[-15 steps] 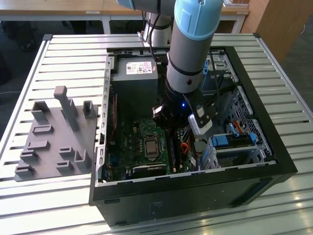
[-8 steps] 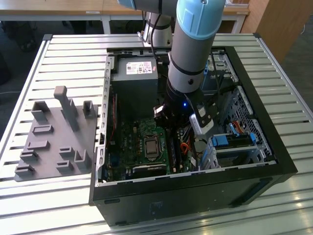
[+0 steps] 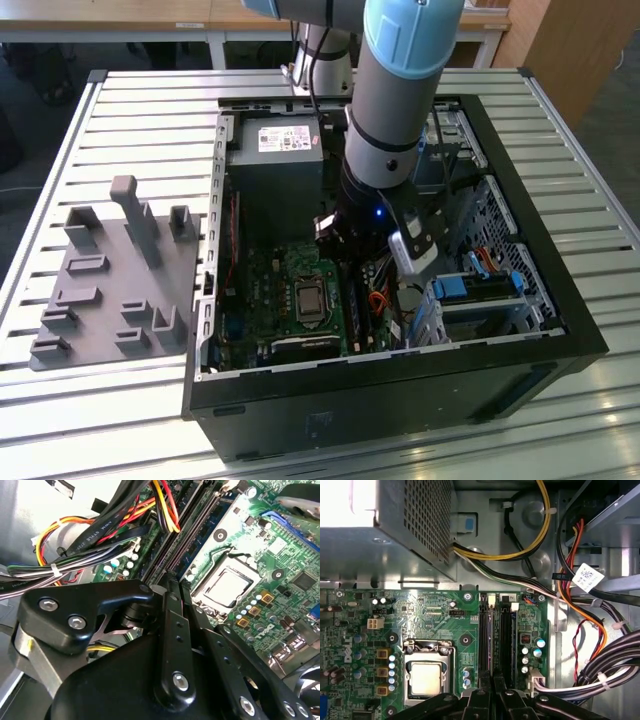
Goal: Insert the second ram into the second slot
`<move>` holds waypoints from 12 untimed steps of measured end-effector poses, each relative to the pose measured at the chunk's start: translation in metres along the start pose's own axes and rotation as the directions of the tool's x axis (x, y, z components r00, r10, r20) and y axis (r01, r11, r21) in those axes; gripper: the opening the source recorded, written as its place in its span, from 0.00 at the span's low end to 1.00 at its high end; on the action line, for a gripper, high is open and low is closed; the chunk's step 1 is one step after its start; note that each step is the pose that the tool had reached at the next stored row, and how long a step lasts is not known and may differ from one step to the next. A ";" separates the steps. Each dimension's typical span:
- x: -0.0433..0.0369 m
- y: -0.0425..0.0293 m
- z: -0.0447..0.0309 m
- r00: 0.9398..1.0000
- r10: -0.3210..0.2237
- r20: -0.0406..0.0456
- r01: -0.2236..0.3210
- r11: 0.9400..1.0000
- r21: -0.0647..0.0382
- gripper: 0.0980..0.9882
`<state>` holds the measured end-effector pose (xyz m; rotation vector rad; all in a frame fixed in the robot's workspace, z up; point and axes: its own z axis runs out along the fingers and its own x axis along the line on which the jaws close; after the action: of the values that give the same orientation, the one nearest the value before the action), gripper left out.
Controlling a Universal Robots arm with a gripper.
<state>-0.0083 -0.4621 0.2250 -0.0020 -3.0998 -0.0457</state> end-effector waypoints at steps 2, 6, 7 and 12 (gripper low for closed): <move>-0.0016 0.0001 -0.0003 1.000 0.000 -0.004 0.000 1.000 0.000 0.04; -0.0036 0.0000 -0.0005 1.000 0.000 -0.016 0.000 1.000 0.000 0.04; -0.0039 0.0000 -0.0005 1.000 0.001 -0.020 -0.001 1.000 0.000 0.04; -0.0048 0.0000 -0.0004 1.000 0.001 -0.030 -0.001 1.000 0.000 0.04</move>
<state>-0.0035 -0.4621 0.2253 -0.0026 -3.0699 -0.0449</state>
